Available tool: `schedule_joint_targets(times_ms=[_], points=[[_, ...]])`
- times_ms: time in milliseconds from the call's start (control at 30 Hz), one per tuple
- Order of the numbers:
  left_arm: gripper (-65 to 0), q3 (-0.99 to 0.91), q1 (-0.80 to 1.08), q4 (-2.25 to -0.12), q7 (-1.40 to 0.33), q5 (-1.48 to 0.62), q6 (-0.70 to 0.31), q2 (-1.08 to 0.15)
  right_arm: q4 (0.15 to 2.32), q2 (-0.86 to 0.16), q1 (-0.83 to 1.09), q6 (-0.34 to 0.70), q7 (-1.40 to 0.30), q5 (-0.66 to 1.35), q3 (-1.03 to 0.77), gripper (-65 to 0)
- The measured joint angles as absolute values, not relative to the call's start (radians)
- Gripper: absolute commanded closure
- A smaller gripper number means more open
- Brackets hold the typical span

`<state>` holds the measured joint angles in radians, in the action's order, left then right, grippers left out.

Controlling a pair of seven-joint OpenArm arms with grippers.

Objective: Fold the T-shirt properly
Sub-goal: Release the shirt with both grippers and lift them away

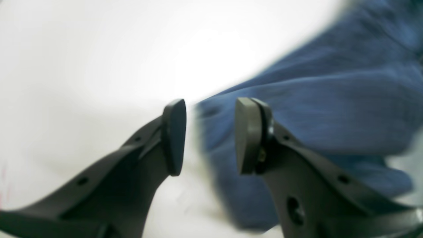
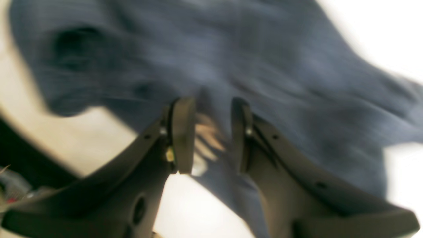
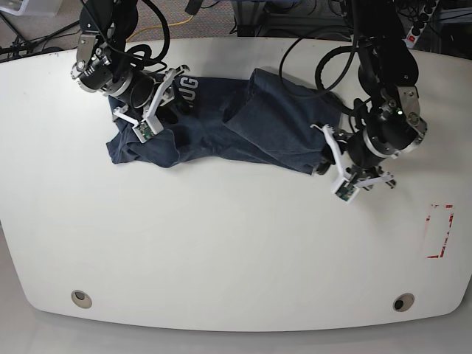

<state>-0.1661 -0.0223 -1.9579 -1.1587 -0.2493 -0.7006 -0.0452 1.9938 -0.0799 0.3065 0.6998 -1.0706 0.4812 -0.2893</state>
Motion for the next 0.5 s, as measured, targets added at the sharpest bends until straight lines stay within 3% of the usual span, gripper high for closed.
schedule_joint_targets(times_ms=[133, 367, 500], points=[[-22.2, -0.289, -0.019, -1.957, -1.166, -0.246, -0.7, -0.055, 1.994, -0.083, 0.308, 0.696, -1.071, 0.578, -0.256, -21.1], [-23.2, -0.383, 0.011, -1.957, -1.166, -0.245, -0.7, -0.162, 1.993, -0.086, 0.295, 0.696, -1.075, 0.662, -0.156, -48.7], [-31.5, -0.444, 0.039, -1.957, -1.222, -0.248, -0.7, -0.196, 1.986, -0.082, 0.277, 0.697, -1.073, 0.663, -0.082, -49.5]])
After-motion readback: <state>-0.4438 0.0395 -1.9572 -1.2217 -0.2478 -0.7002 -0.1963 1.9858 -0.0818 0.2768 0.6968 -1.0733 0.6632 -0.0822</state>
